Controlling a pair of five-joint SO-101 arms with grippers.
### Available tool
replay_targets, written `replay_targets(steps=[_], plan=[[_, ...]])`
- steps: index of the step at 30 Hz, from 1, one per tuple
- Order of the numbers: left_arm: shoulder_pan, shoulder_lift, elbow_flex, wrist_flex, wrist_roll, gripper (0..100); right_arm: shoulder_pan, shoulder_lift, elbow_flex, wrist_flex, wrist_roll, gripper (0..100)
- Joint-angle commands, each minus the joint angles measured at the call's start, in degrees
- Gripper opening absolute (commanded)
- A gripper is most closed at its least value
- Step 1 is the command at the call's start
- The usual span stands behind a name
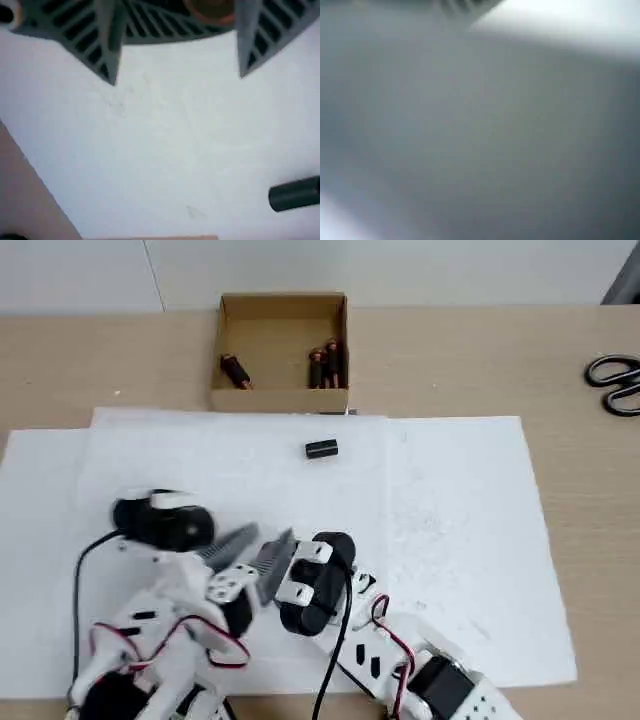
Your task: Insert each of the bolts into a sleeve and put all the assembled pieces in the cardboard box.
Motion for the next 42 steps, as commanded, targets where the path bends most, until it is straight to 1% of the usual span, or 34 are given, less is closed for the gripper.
replay_targets(steps=[1, 6, 8, 10, 12, 14, 18, 21, 24, 29, 33, 38, 42], plan=[[-3.0, 0.6, -3.7, 0.1, -3.0, 20, -0.1, -0.7, -2.1, -0.2, 0.5, 0.3], [-5.5, 0.6, -7.2, 0.2, -3.3, 20, -0.1, -0.6, -1.7, -0.2, 0.5, 0.3], [-7.6, 0.6, -8.4, 0.2, -3.3, 18, 0.0, -0.6, -1.6, -0.2, 0.5, 0.3], [-10.3, 0.5, -8.9, 0.2, -3.3, 12, 0.7, -0.4, -1.6, -0.2, 0.5, 0.3], [-13.6, 0.2, -8.7, 0.2, -3.3, 1, 2.9, -0.3, -1.5, -0.2, 0.4, 0.3], [-17.1, 0.3, -7.9, 0.5, -3.3, 2, 7.3, -0.3, -1.4, -0.1, -0.3, 0.3], [-20.7, 0.1, -3.5, 1.5, -6.2, 1, 17.7, -0.3, -1.5, 2.9, -8.3, 0.3], [-22.7, 0.1, -1.1, 2.4, -7.9, 1, 23.0, -0.3, -4.0, 4.6, -11.3, 0.3], [-23.4, 0.1, 2.4, 2.5, -9.3, 1, 25.2, -0.2, -8.2, 4.5, -12.9, 0.3], [-23.4, 0.1, 11.3, 2.0, -11.9, 1, 25.7, 0.5, -14.2, 4.7, -13.5, 0.3], [-23.3, 0.1, 15.1, -2.4, -12.6, 1, 28.8, 9.4, -22.1, 4.4, -13.9, 0.3], [-23.3, 0.1, 22.7, -6.3, -12.6, 1, 33.5, 30.5, -36.1, -3.6, -16.4, 0.3], [-23.3, 0.1, 24.5, -6.3, -12.3, 1, 34.1, 48.8, -49.4, -7.9, -16.7, 0.3]])
